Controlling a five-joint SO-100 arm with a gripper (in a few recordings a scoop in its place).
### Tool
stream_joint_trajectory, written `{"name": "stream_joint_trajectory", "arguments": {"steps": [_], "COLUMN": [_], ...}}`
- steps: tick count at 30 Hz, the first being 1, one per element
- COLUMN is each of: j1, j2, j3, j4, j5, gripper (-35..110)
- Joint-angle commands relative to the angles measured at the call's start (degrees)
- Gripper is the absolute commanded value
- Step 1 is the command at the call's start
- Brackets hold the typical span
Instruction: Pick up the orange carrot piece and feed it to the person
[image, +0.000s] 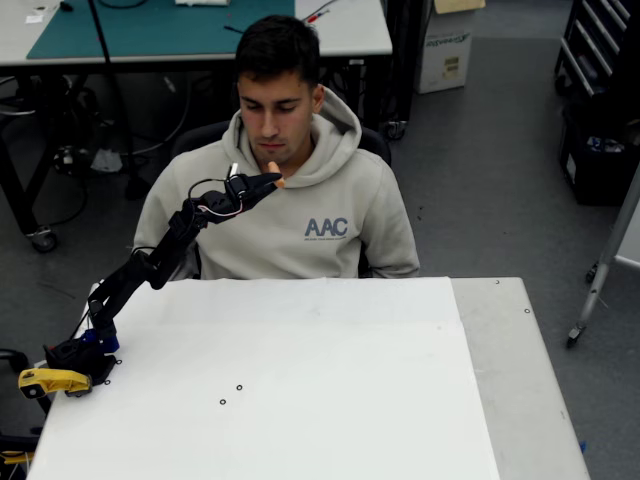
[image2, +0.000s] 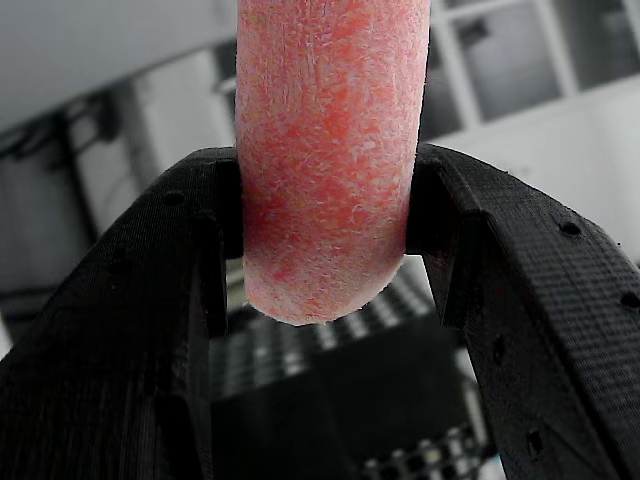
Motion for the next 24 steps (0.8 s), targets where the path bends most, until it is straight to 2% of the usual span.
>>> {"name": "stream_joint_trajectory", "arguments": {"steps": [1,13,24], "j1": [-0.5,-4.7,-6.1], "j2": [2.7,3.5,2.9], "j3": [1.7,15.6,17.1], "j4": [-7.8,-20.9,-24.3], "j5": [-0.9,-1.0,-1.0], "gripper": [-3,-3,-3]}}
